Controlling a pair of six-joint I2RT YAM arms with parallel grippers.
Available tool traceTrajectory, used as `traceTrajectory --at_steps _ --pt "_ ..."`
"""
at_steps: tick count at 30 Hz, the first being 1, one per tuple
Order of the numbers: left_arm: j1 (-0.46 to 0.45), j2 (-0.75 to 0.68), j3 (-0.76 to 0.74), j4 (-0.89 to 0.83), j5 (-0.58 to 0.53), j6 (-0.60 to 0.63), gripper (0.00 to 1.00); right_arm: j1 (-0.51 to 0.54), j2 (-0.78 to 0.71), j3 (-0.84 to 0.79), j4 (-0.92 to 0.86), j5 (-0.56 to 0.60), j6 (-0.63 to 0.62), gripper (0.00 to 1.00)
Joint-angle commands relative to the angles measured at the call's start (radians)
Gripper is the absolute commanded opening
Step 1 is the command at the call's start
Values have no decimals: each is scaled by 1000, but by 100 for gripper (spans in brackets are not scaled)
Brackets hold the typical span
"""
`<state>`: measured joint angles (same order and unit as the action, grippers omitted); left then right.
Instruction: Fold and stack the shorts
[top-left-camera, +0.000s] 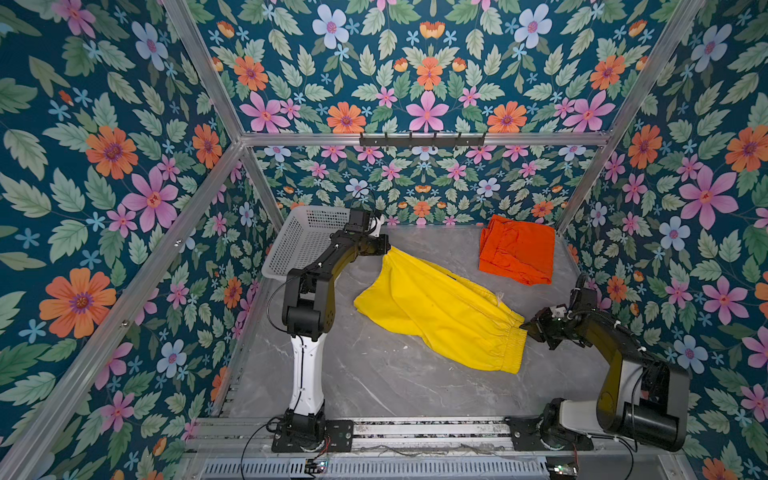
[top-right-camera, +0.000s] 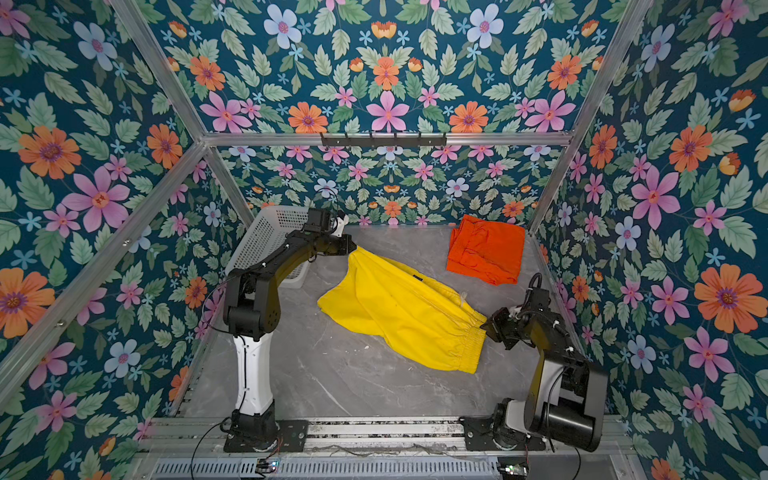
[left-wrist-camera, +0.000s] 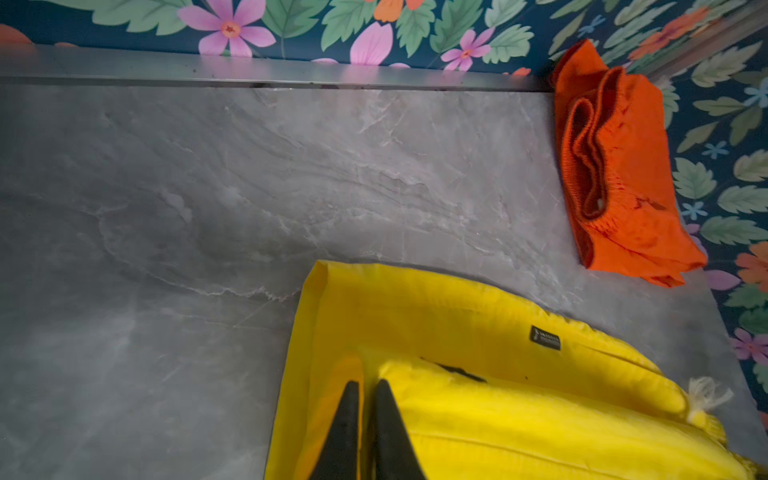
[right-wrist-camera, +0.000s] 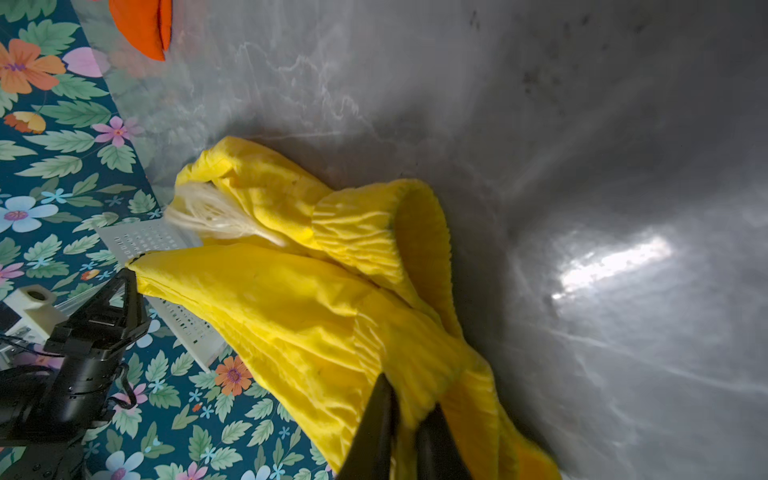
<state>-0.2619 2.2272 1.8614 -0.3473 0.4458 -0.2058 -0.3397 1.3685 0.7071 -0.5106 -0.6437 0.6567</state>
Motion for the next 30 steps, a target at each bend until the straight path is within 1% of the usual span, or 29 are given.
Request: traceTrajectory --at_steps 1,2,4,7,9,12,15,17,20,23,27,29,30 --pt "-5 19 55 31 -8 -28 36 1 -1 47 40 32 26 35" --pt "-4 12 63 30 -12 -35 38 1 -16 73 23 51 22 41" --pt "-8 -32 45 34 -37 -40 44 1 -69 119 -22 104 10 47" --pt "-15 -151 -66 71 -69 -42 46 2 -168 190 -99 182 -24 49" --pt "-21 -238 -183 110 -55 -59 46 23 -237 207 -121 199 -51 49" --pt "-46 -339 -362 146 -24 -83 44 130 -316 201 -138 213 -74 49" --pt "-71 -387 -511 170 -1 -122 44 284 -340 148 -89 207 -49 49" --pt "-74 -398 -593 183 -6 -150 43 367 -314 102 -28 193 -22 49" --pt "-75 -396 -681 202 -23 -164 43 440 -228 53 51 172 -4 49" --pt "-73 -393 -733 180 -50 -172 43 450 -123 31 87 148 -8 48" --pt "-63 -423 -819 189 -77 -199 44 444 -20 22 111 185 -34 48" --pt "-52 -426 -858 186 -89 -209 44 426 30 20 118 225 -37 48" --pt "-48 -426 -874 181 -96 -213 44 410 51 16 127 225 -36 48"
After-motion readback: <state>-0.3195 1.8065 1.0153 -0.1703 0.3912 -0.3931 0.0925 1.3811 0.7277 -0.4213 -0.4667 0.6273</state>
